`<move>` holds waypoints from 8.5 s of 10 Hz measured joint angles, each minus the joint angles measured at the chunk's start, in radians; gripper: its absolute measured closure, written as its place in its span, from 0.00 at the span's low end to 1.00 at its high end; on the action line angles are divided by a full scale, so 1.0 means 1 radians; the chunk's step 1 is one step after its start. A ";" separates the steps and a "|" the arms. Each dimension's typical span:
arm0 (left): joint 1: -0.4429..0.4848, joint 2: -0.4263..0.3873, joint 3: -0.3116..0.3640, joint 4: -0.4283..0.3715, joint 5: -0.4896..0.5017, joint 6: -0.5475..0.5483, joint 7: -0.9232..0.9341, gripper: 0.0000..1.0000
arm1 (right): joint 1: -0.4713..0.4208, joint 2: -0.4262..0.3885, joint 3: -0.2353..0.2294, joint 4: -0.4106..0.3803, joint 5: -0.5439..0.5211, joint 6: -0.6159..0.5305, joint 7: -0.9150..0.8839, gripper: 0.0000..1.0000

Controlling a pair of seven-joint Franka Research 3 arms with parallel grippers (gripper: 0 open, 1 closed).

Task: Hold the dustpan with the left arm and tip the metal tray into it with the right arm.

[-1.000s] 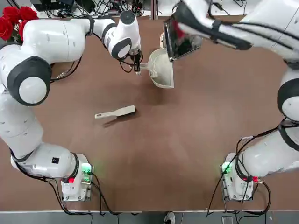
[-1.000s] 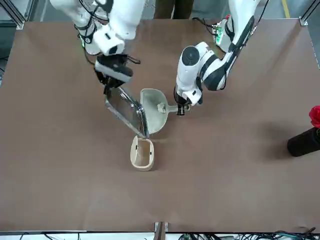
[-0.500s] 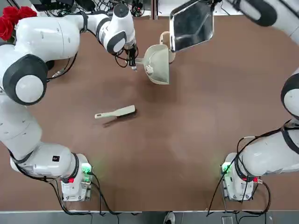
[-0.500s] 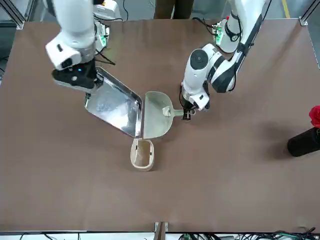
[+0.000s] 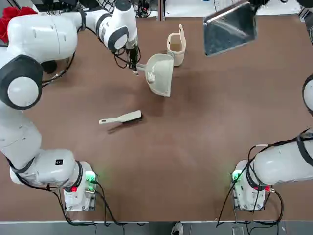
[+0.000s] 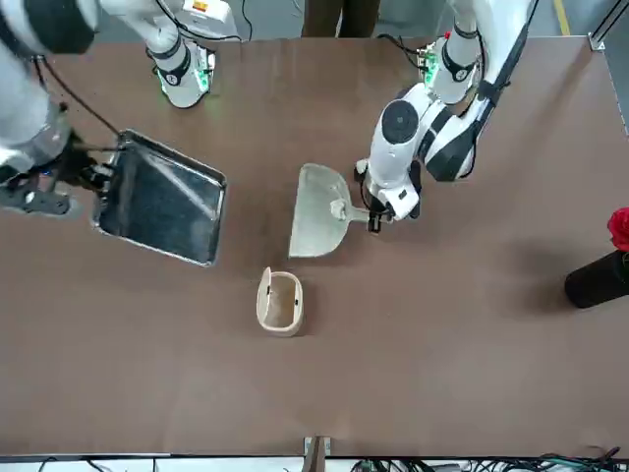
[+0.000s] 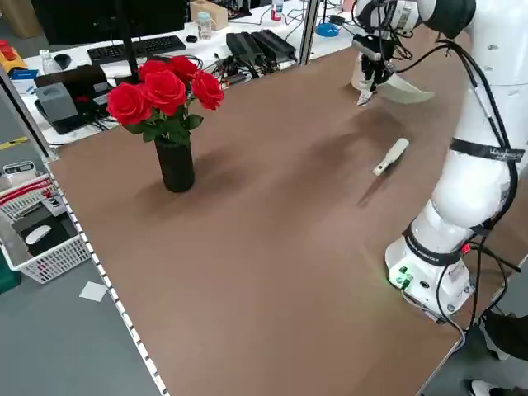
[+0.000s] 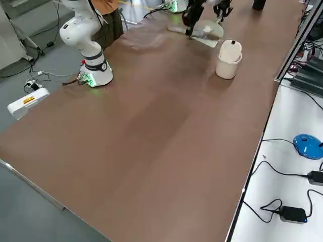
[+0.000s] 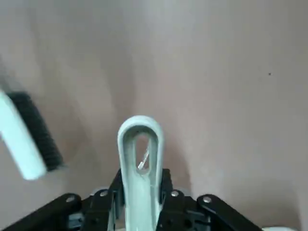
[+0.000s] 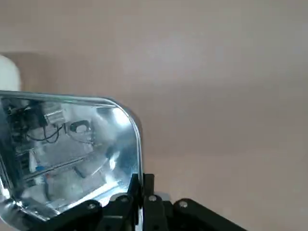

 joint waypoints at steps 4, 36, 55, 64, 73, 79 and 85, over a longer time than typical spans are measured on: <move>0.399 -0.018 -0.304 0.001 -0.005 -0.057 0.070 0.68 | -0.003 0.008 -0.238 -0.275 0.145 0.246 -0.335 0.95; -0.702 0.195 0.626 0.664 0.740 -0.102 -0.459 0.68 | 0.054 0.059 -0.390 -0.241 0.297 0.239 -0.429 0.00; -0.815 0.283 0.630 0.663 1.030 -0.122 -0.442 0.68 | -0.248 -0.152 0.137 -0.043 0.057 0.011 -0.168 0.00; -0.842 0.287 0.630 0.671 1.093 -0.120 -0.399 0.68 | -0.248 -0.150 0.145 -0.043 0.054 0.059 -0.169 0.00; -0.683 0.148 0.631 0.685 0.694 -0.133 -0.350 0.68 | -0.255 -0.150 0.138 -0.061 0.050 0.058 -0.169 0.00; -0.341 -0.031 0.413 0.201 0.389 -0.026 -0.342 0.68 | -0.251 -0.150 0.144 -0.094 0.052 0.078 -0.169 0.00; -0.078 -0.043 0.347 0.031 0.071 -0.058 0.003 0.68 | -0.221 -0.152 0.150 -0.108 0.053 0.072 -0.169 0.00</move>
